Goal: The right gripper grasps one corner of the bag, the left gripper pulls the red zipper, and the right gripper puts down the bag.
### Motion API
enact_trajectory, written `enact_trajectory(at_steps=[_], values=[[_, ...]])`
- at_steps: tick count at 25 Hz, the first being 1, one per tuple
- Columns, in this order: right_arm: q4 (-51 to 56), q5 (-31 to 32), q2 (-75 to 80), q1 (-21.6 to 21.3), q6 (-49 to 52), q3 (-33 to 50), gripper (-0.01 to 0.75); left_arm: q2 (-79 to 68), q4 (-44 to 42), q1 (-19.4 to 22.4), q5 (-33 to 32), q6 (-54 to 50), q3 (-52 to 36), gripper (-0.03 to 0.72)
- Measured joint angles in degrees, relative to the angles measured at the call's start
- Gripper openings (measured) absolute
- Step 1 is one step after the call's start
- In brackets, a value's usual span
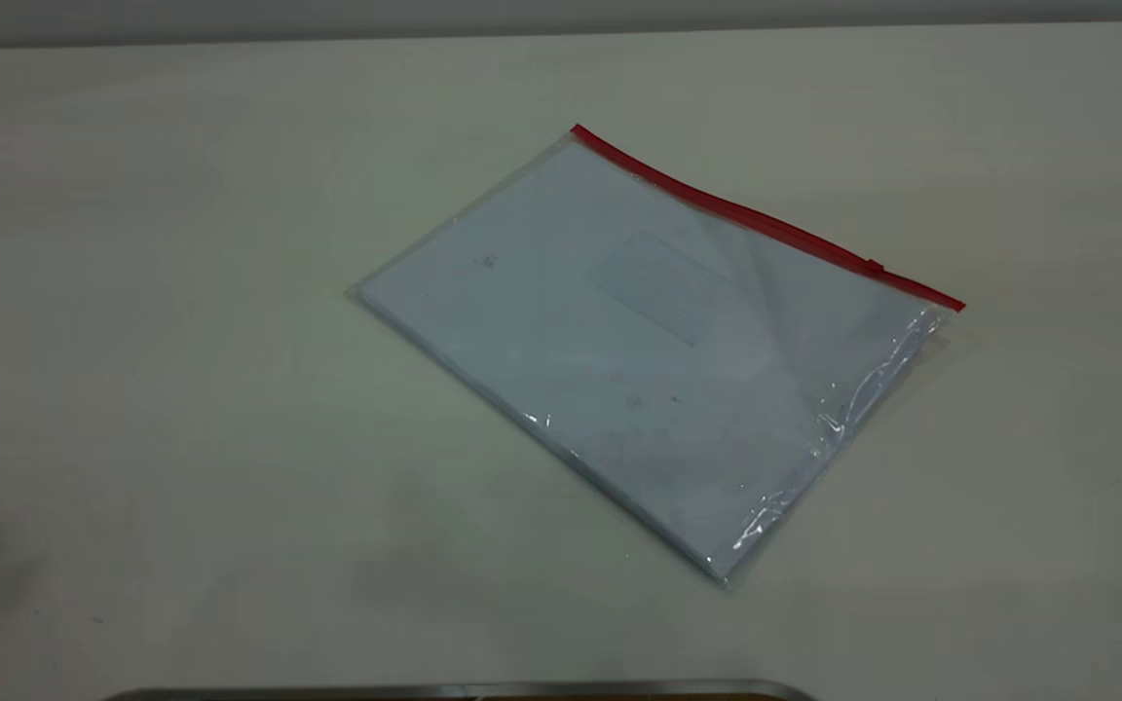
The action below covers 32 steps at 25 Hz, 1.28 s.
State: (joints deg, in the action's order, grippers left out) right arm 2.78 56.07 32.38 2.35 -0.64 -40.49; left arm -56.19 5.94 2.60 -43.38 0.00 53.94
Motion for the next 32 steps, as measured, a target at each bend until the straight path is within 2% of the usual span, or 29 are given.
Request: enact_trajectory(at_steps=[4, 8, 14, 18, 24, 32], values=[[4.9, -3.59, 10.18, 0.0, -1.89, 0.0, 0.591, -10.82, 8.21, 0.0, 5.49, 8.74, 4.28, 0.581], [12.55, -8.74, 20.49, 0.0, -8.88, 0.0, 0.591, -20.57, 19.14, 0.0, 7.25, 24.19, 8.4, 0.581], [31.09, -13.56, 35.78, 0.0, -27.43, -0.02, 0.591, -32.8, 36.4, 0.0, 4.18, 51.56, 12.36, 0.581], [44.81, -16.08, 45.36, 0.0, -41.58, -0.32, 0.591, -39.09, 43.24, 0.0, 0.78, 61.43, 15.03, 0.581], [61.17, -19.71, 61.07, 0.0, -58.74, -0.56, 0.591, -44.94, 41.05, -2.97, -0.23, 66.52, 18.91, 0.581], [79.42, -21.57, 78.89, -0.13, -76.63, -0.96, 0.591, -49.22, 38.73, -8.63, -0.23, 66.96, 20.74, 0.581]])
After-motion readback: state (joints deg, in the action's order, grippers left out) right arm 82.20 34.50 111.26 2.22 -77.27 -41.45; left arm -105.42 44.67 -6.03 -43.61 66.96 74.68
